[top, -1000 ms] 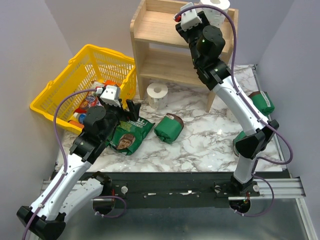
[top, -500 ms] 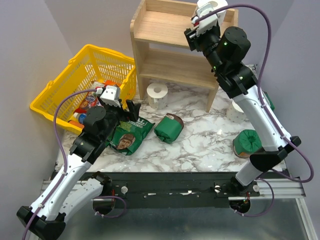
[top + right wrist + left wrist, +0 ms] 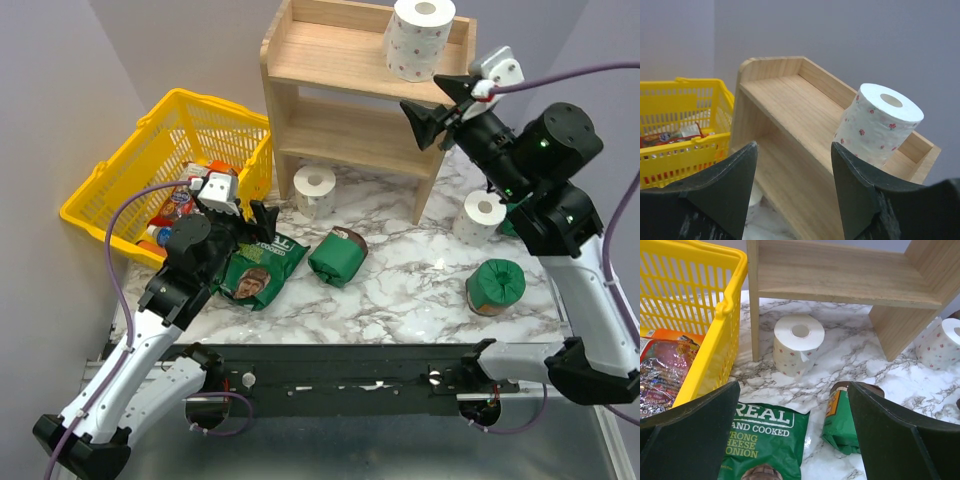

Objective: Place and organize the paper towels onto the shelf

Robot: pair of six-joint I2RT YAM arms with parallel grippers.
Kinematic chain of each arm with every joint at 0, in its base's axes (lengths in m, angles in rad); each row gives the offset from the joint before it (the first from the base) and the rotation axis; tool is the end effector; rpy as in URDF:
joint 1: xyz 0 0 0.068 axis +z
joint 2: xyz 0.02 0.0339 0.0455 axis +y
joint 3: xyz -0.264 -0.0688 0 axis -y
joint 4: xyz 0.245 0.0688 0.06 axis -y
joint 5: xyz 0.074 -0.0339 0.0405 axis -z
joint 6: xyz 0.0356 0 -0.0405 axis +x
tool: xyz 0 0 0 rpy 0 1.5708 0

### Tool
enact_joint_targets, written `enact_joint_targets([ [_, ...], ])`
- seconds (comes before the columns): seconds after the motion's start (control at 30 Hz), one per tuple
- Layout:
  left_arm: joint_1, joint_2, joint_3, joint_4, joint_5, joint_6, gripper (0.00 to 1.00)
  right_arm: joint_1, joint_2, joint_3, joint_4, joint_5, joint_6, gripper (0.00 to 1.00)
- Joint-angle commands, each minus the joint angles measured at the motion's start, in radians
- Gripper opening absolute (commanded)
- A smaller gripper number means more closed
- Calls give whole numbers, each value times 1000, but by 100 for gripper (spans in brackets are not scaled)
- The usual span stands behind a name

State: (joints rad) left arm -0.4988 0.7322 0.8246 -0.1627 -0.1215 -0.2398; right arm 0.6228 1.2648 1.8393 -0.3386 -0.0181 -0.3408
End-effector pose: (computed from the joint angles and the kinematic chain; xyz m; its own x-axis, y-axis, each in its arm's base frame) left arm 0.1524 -0.0781 0.3647 -0.1475 -0.1881 -0.9710 0.3435 0.9109 -0.2287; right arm 0.1784 0.1289 0.5744 0.3786 -0.1395 -0.9150 -0.4997 0.8013 -0.3290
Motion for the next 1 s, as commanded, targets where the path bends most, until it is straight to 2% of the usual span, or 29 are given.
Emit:
enact_joint_targets([
  [0.0,-6,9,-10,12,-40,2,99,8,-90,-66,-34,-30,112,69],
  [0.17,-41,6,-18,11,-92,22,99,6,-160,-117,-37,87,141,69],
  [0.33,-49,-16,-18,8,-86,23,99,6,-212,-155,-51,199,122,69],
  [0.5,-76,-21,-38,26,-138,43,99,6,-242,-186,-50,202,121,69],
  [0.63,-76,19,-7,6,-129,50,99,6,-243,-186,-54,210,109,69],
  [0.97,-76,7,-7,6,-109,53,99,6,-265,-180,-76,273,94,70],
])
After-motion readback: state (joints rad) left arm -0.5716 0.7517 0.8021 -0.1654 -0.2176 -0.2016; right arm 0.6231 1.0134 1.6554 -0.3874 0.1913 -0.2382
